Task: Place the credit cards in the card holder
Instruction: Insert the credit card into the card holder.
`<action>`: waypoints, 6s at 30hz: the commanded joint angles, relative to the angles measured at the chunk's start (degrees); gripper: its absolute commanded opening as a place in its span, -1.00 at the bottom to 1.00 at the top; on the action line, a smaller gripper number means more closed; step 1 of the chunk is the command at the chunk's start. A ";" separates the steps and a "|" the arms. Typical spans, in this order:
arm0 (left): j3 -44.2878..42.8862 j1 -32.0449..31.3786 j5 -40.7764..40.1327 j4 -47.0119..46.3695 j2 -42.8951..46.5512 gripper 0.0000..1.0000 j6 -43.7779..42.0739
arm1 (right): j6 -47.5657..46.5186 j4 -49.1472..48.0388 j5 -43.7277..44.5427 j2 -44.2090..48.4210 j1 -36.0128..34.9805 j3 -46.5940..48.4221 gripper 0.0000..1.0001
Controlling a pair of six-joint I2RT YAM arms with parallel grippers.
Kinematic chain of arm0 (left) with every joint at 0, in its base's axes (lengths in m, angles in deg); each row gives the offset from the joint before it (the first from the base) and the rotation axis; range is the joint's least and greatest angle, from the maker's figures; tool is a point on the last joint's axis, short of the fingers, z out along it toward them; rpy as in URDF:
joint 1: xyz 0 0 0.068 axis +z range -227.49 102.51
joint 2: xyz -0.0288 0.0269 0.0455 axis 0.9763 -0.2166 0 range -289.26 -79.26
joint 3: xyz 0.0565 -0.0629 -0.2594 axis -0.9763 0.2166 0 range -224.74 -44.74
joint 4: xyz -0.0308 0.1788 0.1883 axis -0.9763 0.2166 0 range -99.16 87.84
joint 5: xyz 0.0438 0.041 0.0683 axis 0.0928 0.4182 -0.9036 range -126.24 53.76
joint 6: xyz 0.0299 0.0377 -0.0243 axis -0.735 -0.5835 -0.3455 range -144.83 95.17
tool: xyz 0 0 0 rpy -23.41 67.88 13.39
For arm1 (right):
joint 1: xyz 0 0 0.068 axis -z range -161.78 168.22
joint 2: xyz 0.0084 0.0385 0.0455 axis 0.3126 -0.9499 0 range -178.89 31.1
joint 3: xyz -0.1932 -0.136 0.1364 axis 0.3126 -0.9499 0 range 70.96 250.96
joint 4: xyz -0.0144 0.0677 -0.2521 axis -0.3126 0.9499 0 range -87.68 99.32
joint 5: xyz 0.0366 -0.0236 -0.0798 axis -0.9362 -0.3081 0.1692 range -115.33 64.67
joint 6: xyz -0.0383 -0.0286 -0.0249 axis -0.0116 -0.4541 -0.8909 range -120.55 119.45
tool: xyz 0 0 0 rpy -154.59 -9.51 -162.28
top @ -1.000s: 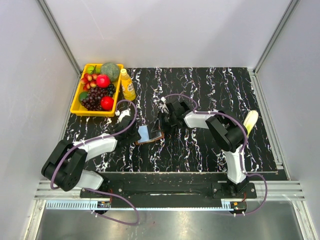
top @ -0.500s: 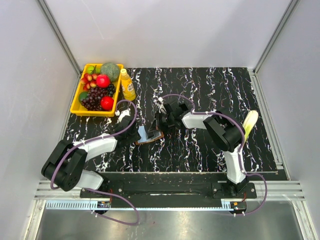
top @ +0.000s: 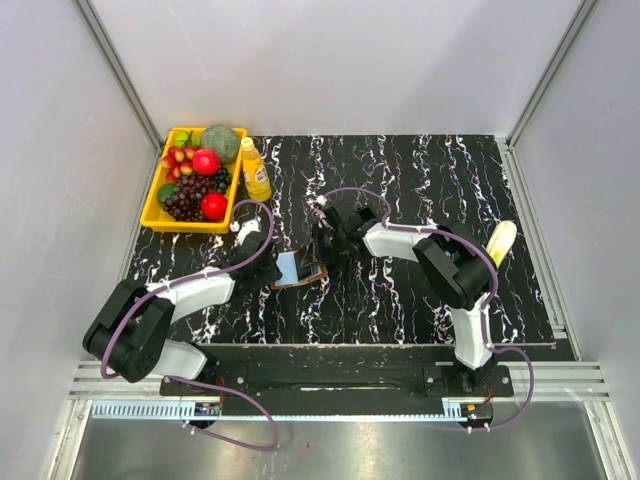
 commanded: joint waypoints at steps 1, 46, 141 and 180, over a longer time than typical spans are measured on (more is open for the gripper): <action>1.38 0.18 -0.91 3.61 -1.35 -0.48 0.33 | -0.26 6.08 5.40 2.67 -0.98 -0.32 -1.00; 2.17 0.18 -0.91 4.31 0.05 -0.49 0.24 | 8.54 -7.19 -4.68 -3.13 0.34 -0.94 -0.98; 2.44 0.35 -2.40 6.60 -0.12 -0.49 2.44 | -4.11 18.38 19.29 -2.78 -5.81 8.64 -0.18; 4.63 0.88 -1.00 2.64 4.62 -0.48 2.79 | -6.76 26.38 24.73 -6.29 -10.56 19.10 0.02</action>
